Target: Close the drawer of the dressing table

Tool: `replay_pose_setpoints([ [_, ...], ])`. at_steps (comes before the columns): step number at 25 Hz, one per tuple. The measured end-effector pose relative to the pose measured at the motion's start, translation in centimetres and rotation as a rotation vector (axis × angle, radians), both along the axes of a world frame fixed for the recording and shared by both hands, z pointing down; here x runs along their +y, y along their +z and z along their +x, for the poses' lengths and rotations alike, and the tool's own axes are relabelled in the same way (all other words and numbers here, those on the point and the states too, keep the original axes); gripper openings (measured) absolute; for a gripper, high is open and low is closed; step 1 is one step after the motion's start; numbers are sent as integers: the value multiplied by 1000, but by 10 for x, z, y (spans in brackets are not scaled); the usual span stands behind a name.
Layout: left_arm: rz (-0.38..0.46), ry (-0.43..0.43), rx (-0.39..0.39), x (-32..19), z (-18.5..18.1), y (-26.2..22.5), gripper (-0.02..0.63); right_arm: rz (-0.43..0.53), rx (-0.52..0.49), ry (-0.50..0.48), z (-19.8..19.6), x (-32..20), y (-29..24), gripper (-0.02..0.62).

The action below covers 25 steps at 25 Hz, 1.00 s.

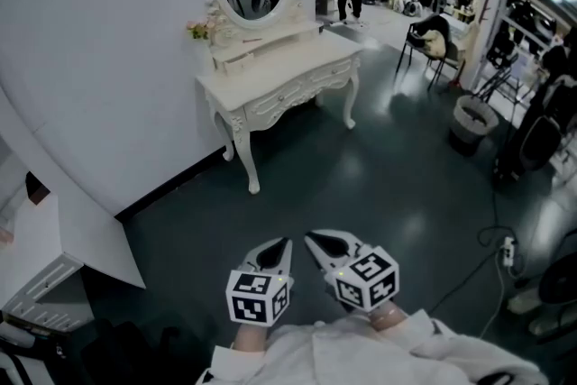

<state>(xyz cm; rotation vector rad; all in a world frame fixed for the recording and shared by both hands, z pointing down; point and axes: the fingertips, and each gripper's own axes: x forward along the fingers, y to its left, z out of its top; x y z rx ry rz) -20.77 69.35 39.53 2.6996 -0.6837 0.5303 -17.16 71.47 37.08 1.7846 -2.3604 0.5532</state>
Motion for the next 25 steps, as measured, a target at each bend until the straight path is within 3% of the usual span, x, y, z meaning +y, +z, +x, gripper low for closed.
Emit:
replay_pose_setpoints([
  [15,-35,-42,-21,-1,16,19,6,-8,-6,51,36,-6,18,11],
  [19,-59,-52,-34,-4,20,27,5,-34,-26,55,46,-14,26,84],
  [25,-89,-56,-42,-31,32,40,6,-57,-27,36,55,-41,36,87],
])
